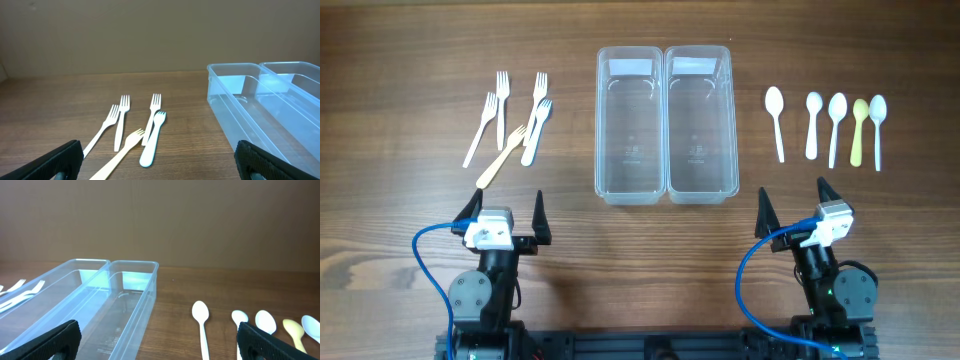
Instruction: Pack container
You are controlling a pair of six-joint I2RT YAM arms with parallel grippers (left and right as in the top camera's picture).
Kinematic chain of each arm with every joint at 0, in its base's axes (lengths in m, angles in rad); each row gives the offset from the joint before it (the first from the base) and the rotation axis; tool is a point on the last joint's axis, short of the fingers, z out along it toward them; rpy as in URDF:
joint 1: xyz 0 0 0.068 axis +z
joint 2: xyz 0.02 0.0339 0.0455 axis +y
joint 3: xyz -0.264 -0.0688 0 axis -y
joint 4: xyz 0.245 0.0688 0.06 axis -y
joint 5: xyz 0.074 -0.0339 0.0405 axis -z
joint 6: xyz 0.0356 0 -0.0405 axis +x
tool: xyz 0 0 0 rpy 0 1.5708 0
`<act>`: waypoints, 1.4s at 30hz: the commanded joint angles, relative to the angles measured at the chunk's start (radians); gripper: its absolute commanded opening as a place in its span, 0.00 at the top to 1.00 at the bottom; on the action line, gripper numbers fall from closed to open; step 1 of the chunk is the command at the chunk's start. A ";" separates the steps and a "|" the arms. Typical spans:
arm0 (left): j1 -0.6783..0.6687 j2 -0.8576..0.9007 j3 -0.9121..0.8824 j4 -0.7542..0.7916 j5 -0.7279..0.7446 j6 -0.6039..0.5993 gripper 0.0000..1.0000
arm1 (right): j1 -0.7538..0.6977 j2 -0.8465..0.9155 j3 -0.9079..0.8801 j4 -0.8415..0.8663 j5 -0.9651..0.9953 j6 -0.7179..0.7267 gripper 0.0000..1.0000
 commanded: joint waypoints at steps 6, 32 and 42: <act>0.007 -0.008 -0.010 0.001 0.012 0.023 0.00 | 0.000 -0.013 -0.002 0.005 -0.016 -0.005 0.00; 0.007 -0.008 -0.010 0.001 0.012 0.023 0.00 | 0.000 -0.013 -0.002 0.002 0.022 -0.031 0.00; 0.007 -0.008 -0.010 0.001 0.012 0.023 0.00 | 0.000 -0.003 0.045 0.112 0.043 0.081 0.00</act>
